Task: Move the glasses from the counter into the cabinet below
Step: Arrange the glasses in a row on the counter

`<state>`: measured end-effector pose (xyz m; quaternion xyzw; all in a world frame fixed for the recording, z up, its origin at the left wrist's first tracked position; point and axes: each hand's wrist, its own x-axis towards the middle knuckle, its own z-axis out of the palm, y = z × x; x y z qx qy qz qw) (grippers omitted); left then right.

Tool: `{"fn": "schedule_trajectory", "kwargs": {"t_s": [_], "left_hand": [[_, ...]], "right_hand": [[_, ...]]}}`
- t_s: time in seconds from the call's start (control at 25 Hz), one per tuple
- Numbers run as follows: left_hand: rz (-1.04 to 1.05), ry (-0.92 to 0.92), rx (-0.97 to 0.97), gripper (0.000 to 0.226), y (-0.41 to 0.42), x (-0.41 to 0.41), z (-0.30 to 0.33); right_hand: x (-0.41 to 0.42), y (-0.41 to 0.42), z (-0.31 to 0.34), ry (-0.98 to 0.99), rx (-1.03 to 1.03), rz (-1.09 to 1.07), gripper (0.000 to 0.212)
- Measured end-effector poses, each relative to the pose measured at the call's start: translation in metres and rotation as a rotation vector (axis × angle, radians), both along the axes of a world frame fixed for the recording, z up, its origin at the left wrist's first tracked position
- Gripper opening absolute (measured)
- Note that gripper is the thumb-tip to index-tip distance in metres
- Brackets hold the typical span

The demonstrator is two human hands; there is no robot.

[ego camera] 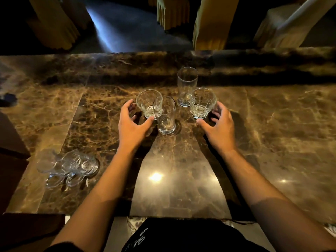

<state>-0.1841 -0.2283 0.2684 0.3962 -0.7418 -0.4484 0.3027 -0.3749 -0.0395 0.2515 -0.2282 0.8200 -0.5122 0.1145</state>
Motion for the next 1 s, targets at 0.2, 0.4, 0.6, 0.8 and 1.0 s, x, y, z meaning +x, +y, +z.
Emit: {"fn": "schedule_trajectory", "kwargs": {"t_s": [0.2, 0.4, 0.6, 0.8, 1.0], "left_hand": [[-0.087, 0.02, -0.007, 0.092, -0.013, -0.012, -0.007], [-0.173, 0.063, 0.016, 0.092, -0.022, -0.016, -0.011], [-0.169, 0.081, 0.036, 0.09, -0.026, -0.015, -0.008], [-0.083, 0.099, 0.018, 0.088, -0.014, -0.007, -0.007], [0.013, 0.115, -0.004, 0.086, 0.003, 0.01, -0.006]], "right_hand": [[-0.006, -0.011, -0.002, -0.023, -0.033, 0.016, 0.098], [-0.009, -0.018, 0.0, -0.014, -0.033, 0.013, 0.094], [-0.008, -0.018, 0.0, -0.011, -0.023, -0.007, 0.084], [-0.003, -0.011, -0.001, -0.008, -0.033, -0.014, 0.083], [0.011, 0.01, -0.002, -0.002, -0.044, 0.022, 0.085]]}}
